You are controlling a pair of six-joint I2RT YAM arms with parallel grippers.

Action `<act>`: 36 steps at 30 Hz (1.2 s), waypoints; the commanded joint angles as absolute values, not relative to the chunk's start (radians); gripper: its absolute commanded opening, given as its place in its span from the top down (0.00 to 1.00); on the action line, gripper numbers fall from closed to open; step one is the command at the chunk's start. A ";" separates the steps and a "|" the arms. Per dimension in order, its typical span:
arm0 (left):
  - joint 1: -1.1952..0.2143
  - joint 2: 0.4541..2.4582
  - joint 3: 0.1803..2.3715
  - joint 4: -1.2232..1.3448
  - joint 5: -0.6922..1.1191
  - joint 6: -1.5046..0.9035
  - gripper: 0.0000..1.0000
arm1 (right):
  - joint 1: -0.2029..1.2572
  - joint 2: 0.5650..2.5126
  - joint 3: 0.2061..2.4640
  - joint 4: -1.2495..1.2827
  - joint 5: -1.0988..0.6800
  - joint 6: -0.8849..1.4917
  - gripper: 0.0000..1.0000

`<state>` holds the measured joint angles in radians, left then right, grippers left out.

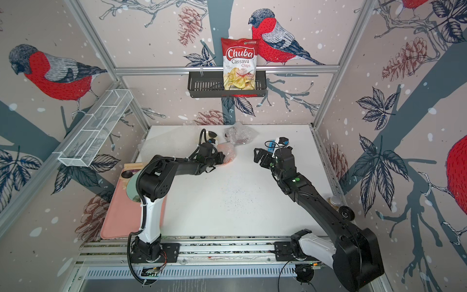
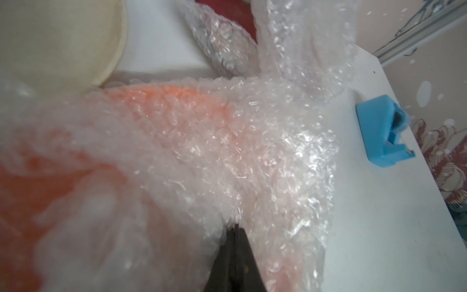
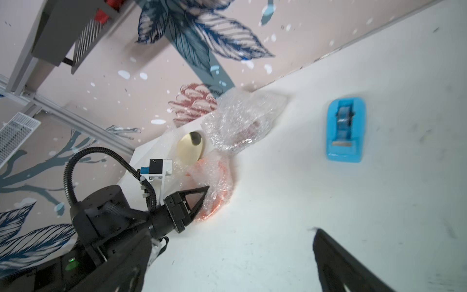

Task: Wrap dinner plates in bubble wrap
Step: Move the plate to the center of the board.

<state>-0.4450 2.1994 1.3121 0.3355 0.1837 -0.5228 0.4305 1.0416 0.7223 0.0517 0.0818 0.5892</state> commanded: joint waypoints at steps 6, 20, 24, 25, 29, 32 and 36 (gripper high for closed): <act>-0.405 2.326 1.608 -0.010 0.237 -0.519 0.79 | 0.395 0.867 0.588 0.131 0.202 0.521 0.00; -0.382 1.956 1.433 -0.146 -0.002 -0.434 0.07 | 0.392 0.967 0.635 0.110 0.155 0.524 0.00; -0.339 1.998 1.464 -0.276 -0.140 -0.414 0.03 | 0.393 1.008 0.654 0.101 0.147 0.534 0.00; -0.325 2.014 1.479 -0.302 -0.156 -0.412 0.03 | 0.392 1.013 0.657 0.100 0.144 0.535 0.00; -0.279 2.094 1.550 -0.370 -0.230 -0.392 0.03 | 0.393 1.036 0.669 0.085 0.134 0.542 0.00; -0.242 2.169 1.600 -0.383 -0.176 -0.388 0.03 | 0.391 1.041 0.673 0.073 0.132 0.545 0.00; -0.203 2.270 1.662 -0.397 -0.076 -0.404 0.12 | 0.393 1.033 0.673 0.056 0.140 0.542 0.00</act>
<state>-0.2218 2.2330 1.6363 -0.3405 -0.1490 -0.3870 0.3920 1.0397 0.6636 0.0719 0.1383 0.5488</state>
